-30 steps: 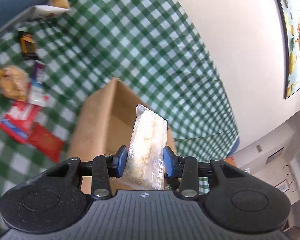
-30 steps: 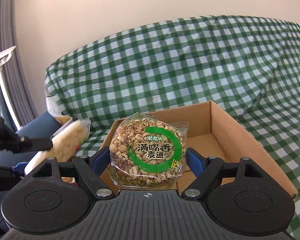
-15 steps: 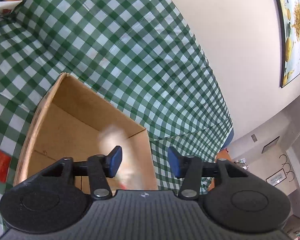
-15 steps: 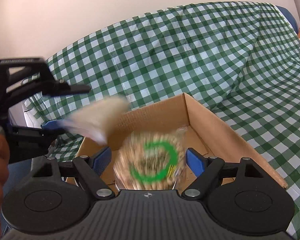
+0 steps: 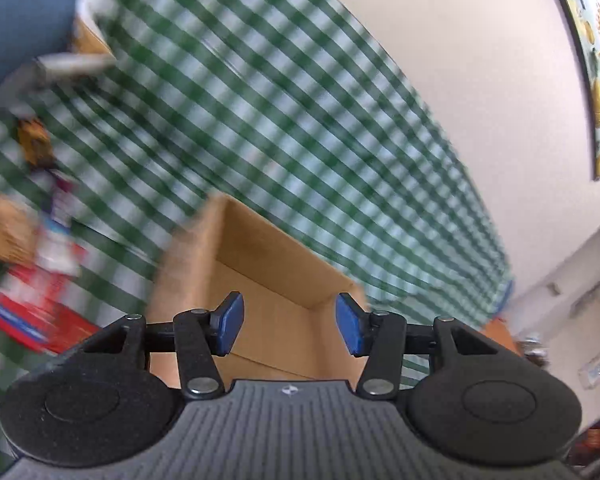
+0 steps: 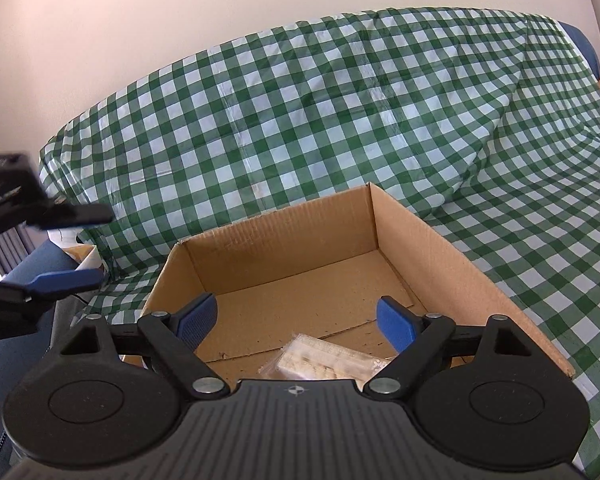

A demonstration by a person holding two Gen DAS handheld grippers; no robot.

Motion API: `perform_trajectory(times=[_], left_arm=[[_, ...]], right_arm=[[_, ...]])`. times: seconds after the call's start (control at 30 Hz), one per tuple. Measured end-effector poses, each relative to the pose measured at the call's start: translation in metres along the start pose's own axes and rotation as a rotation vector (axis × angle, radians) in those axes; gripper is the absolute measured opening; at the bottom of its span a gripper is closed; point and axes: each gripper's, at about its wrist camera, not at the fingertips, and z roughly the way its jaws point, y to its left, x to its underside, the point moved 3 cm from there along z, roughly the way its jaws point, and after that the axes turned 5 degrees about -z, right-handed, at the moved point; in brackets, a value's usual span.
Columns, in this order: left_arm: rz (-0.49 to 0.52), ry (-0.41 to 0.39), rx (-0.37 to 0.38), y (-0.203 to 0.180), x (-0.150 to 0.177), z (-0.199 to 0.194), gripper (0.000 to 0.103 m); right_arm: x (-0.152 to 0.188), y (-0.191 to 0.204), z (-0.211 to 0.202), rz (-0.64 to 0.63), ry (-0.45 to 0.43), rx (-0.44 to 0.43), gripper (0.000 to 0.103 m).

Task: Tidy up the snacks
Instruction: 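Carry both snacks over the cardboard box and open both tools to drop them, then return both tools to the snack pile, right tool reaching the red packet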

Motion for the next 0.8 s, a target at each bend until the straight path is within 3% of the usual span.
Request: perform_trajectory(times=[0.1, 0.23, 0.3, 0.33, 0.43, 0.47, 0.57, 0.63, 0.8], left_arm=[[0.088, -0.054, -0.1, 0.029, -0.014, -0.026, 0.055], [0.288, -0.139, -0.312, 0.073, -0.032, -0.06, 0.055], [0.343, -0.143, -0.348, 0.097, -0.04, -0.075, 0.055], [0.349, -0.136, -0.346, 0.108, -0.044, -0.083, 0.053], [0.339, -0.105, -0.331, 0.141, -0.048, -0.096, 0.02], [0.347, -0.105, -0.338, 0.151, -0.045, -0.099, 0.018], [0.269, -0.074, -0.315, 0.177, -0.043, -0.1, 0.013], [0.217, -0.085, -0.301, 0.185, -0.047, -0.102, 0.013], [0.14, -0.021, -0.299, 0.2, -0.054, -0.092, 0.013]], right_arm=[[0.001, 0.003, -0.002, -0.026, -0.006, -0.002, 0.088], [0.002, 0.012, -0.006, -0.08, -0.027, -0.007, 0.088], [0.004, 0.018, -0.009, -0.113, -0.04, -0.015, 0.078], [0.005, 0.022, -0.01, -0.128, -0.045, -0.024, 0.074], [0.008, 0.035, -0.018, -0.183, -0.067, -0.072, 0.048], [0.01, 0.041, -0.022, -0.203, -0.075, -0.095, 0.04], [0.015, 0.057, -0.034, -0.273, -0.099, -0.147, 0.037], [0.019, 0.065, -0.038, -0.316, -0.099, -0.177, 0.037], [0.031, 0.094, -0.047, -0.426, -0.093, -0.245, 0.037]])
